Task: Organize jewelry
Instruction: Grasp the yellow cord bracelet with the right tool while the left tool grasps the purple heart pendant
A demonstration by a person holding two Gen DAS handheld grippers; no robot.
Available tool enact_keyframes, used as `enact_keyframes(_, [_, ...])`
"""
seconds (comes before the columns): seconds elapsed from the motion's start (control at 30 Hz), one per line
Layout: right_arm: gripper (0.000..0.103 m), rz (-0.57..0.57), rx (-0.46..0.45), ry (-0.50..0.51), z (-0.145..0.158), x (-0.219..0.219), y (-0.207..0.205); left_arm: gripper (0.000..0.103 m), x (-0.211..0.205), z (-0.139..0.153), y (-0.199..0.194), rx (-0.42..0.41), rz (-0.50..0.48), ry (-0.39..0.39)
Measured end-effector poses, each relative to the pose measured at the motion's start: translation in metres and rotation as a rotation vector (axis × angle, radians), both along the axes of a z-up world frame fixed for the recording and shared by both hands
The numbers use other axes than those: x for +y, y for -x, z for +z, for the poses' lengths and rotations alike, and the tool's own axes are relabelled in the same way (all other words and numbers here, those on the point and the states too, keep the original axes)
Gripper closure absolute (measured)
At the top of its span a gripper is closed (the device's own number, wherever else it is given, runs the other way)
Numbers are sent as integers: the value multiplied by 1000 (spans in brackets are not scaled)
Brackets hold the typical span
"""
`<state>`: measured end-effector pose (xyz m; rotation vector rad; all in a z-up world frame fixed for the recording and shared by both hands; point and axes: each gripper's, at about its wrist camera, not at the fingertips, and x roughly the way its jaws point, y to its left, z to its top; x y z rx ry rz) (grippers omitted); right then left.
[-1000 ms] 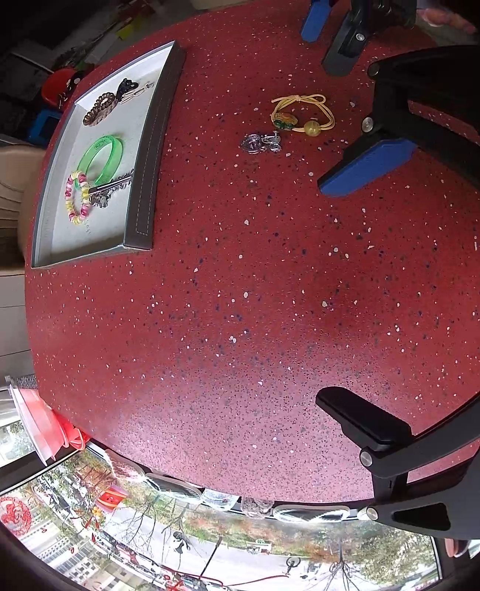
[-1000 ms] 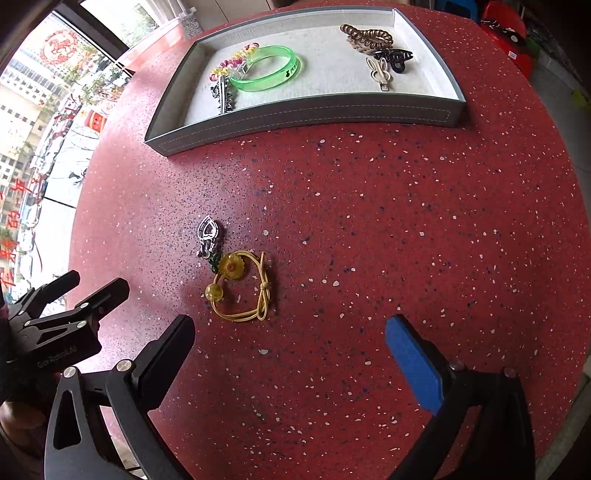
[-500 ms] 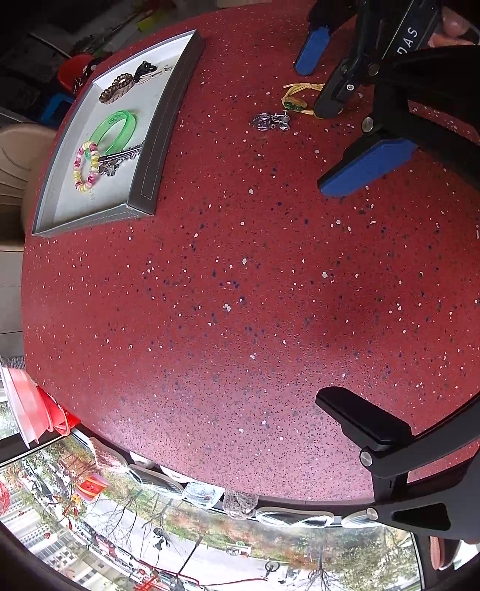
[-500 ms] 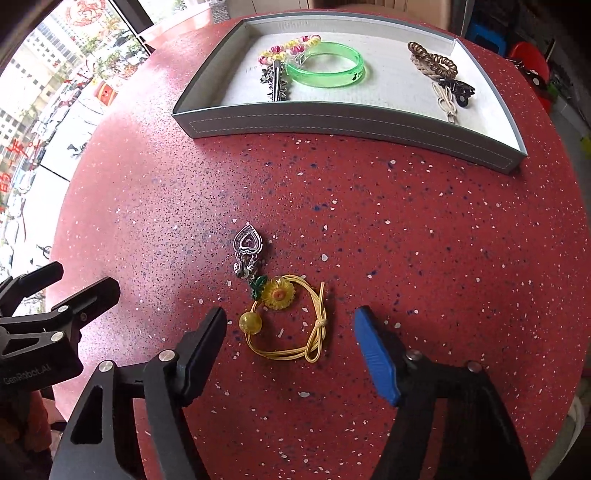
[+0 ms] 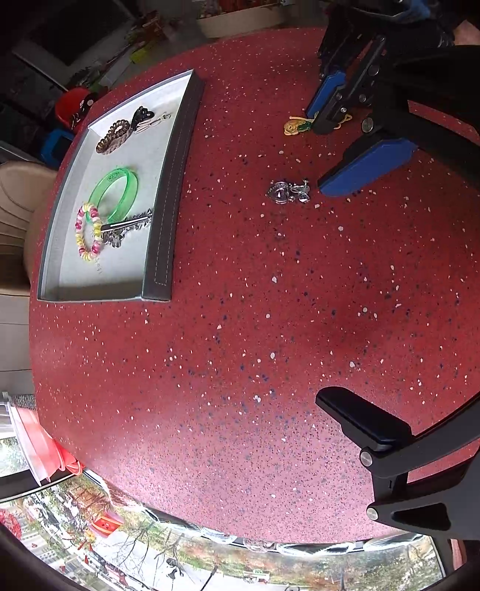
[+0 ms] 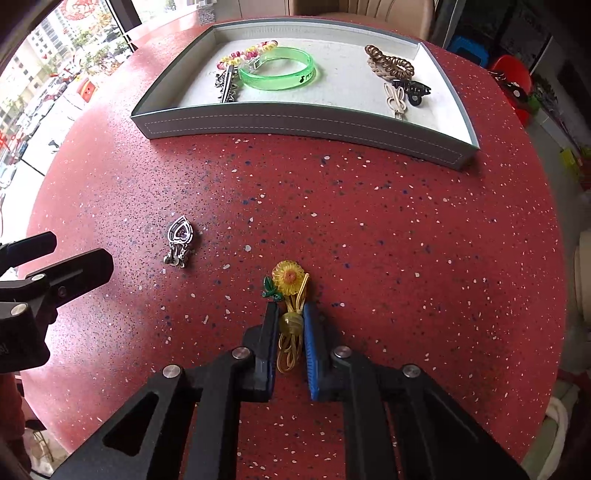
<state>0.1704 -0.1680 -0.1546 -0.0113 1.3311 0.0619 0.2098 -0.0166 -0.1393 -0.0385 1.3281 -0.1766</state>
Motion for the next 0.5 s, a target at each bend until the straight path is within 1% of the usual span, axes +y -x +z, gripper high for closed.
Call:
enact_keyframes(0.17, [89, -18, -1, -28, 0, -11, -1, 0, -32, -11, -7, 26, -53, 10])
enact_keyframes(0.2, [89, -22, -2, -33, 4, -19, 7, 0, -36, -13, -9, 26, -56, 7])
enact_keyframes(0.23, [89, -26, -3, -39, 5, -23, 9, 6, -40, -15, -11, 28, -61, 3])
enact_keyframes(0.27, [89, -30, -4, -45, 4, -23, 8, 9, -43, -18, -13, 35, -68, -1])
enact_keyframes(0.3, [89, -33, -5, -50, 4, -25, 8, 10, -46, -20, -14, 41, -72, -2])
enact_keyframes(0.4, [89, -35, -6, -57, 4, -28, 8, 10, -56, -20, -16, 12, -99, -36])
enact_keyframes(0.47, [89, -34, -6, -59, 4, -33, 10, 19, -62, -20, -17, -3, -118, -60])
enact_keyframes(0.5, [89, -35, -5, -60, 4, -34, 10, 21, -67, -20, -18, -10, -131, -73])
